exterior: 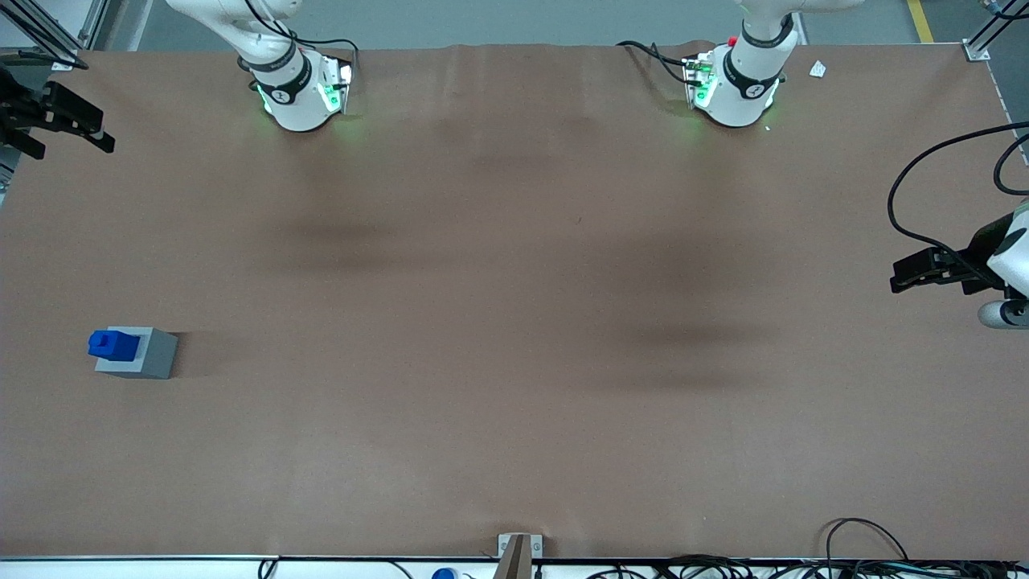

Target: Insert blue part into gray base with right arm

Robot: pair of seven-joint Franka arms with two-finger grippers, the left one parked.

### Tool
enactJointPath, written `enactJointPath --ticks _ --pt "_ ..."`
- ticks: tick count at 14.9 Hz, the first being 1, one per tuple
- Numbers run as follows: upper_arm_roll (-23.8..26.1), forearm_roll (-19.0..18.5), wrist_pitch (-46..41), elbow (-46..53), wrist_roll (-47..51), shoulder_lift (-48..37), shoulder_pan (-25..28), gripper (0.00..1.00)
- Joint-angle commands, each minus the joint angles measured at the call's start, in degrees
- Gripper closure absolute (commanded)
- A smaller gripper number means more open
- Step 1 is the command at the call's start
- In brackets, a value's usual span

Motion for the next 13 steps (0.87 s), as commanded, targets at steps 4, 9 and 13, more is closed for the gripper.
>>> enactJointPath --ticks 4,9,13 --pt "0.0 0.7 -2.2 5.0 4.1 3.2 2.7 0.0" --pt "-0.1 0.3 -1.7 6.8 3.8 5.3 2.7 0.0" --pt "-0.4 0.0 -1.9 12.0 3.7 10.4 2.3 0.0"
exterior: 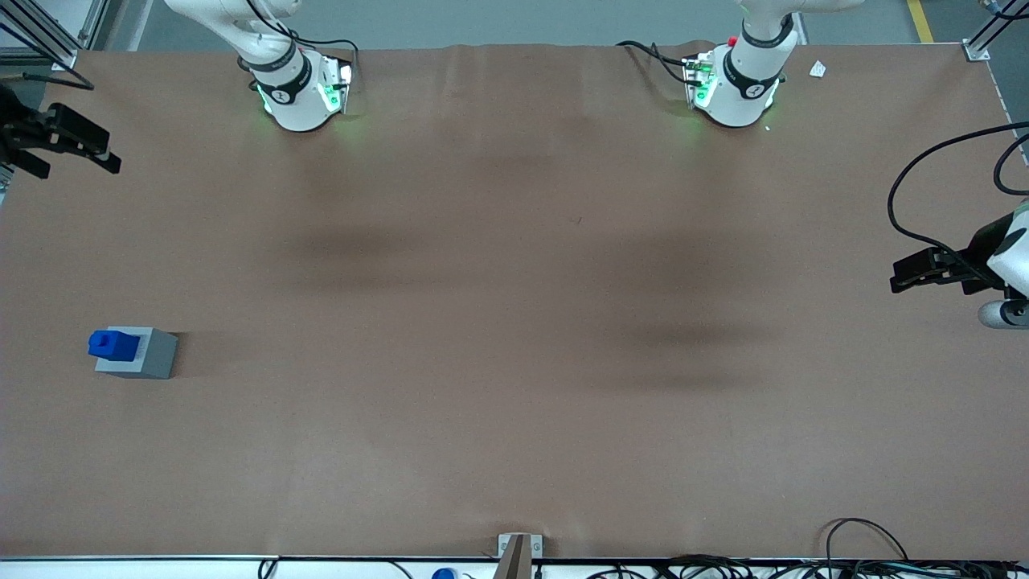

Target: Insert blue part into gray base with right arm

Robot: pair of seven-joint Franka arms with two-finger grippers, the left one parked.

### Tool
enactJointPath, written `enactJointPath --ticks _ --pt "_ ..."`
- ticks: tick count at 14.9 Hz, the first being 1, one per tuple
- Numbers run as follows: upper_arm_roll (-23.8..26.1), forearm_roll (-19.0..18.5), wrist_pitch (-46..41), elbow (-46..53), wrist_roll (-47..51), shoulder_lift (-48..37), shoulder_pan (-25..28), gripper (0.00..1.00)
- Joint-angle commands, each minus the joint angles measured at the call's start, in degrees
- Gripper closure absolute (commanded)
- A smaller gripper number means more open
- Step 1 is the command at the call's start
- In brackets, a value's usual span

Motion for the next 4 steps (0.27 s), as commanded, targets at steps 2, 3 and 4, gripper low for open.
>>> enactJointPath --ticks 2,3,4 --pt "-0.1 -0.3 -0.9 5.4 0.6 5.2 -0.7 0.0" --pt "-0.2 -0.3 -0.9 5.8 0.6 5.6 -0.9 0.0" --pt "-0.2 -0.2 -0.8 6.1 0.6 6.2 -1.1 0.0"
